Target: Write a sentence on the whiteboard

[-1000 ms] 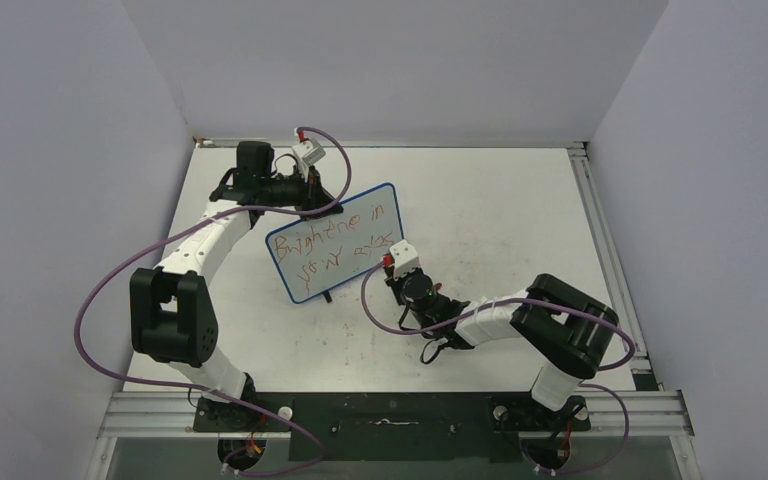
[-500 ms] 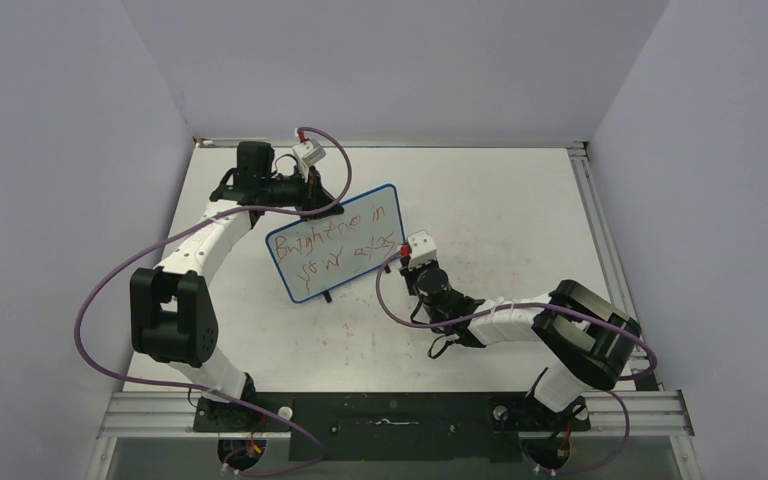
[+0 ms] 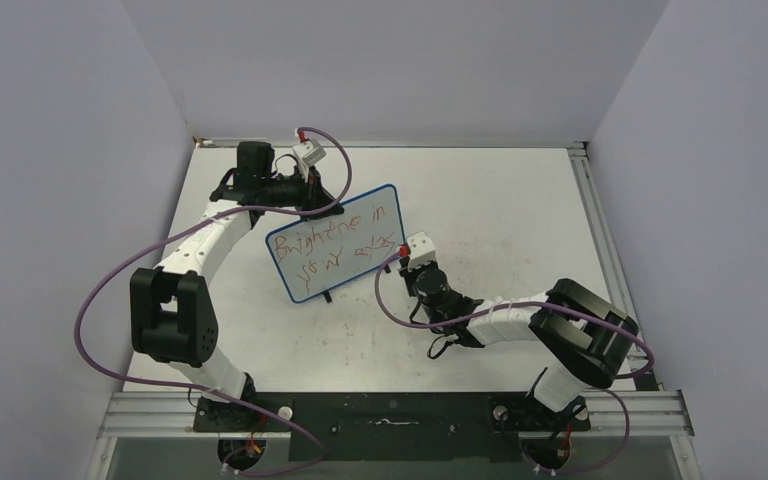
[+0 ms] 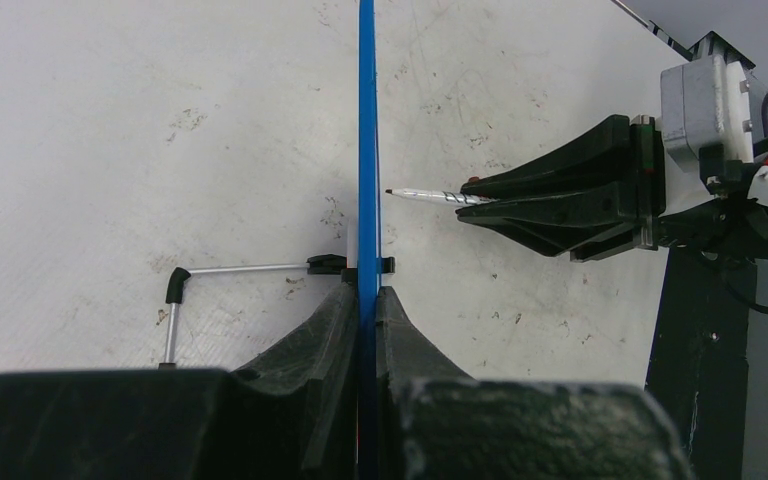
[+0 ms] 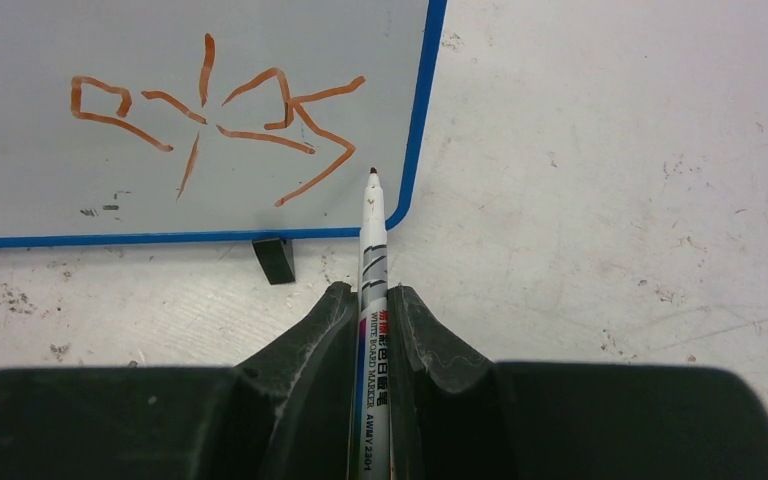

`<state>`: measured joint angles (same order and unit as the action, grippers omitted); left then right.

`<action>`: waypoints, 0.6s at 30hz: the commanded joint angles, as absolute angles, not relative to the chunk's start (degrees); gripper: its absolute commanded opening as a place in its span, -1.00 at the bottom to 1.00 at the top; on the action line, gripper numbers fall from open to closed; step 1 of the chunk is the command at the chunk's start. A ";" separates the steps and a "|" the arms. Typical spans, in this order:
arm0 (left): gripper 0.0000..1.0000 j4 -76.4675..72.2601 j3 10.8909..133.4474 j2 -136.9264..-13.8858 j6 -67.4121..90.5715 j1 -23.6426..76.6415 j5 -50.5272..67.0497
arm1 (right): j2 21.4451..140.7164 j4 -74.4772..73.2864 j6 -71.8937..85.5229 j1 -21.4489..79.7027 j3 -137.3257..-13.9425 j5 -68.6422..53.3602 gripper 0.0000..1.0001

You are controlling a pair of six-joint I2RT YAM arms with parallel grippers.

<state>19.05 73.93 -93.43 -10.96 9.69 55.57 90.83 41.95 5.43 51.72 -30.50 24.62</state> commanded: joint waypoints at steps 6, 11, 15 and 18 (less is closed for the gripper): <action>-1.00 27.95 71.81 -94.48 -11.25 11.11 56.57 | 93.30 46.69 5.16 50.91 -33.05 24.70 -0.89; -1.00 28.08 71.89 -94.68 -11.25 11.00 56.69 | 95.29 48.06 4.60 50.40 -34.27 24.31 -0.89; -1.00 28.07 72.11 -95.15 -11.29 10.95 56.69 | 93.47 48.88 4.44 50.45 -32.99 24.47 -0.89; -1.00 28.25 72.16 -95.38 -11.34 10.65 56.55 | 89.54 48.07 4.16 50.58 -30.98 25.33 -0.89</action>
<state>19.03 73.93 -93.43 -10.83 9.67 55.20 94.48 44.07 4.71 50.96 -31.81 24.64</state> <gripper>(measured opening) 0.051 0.149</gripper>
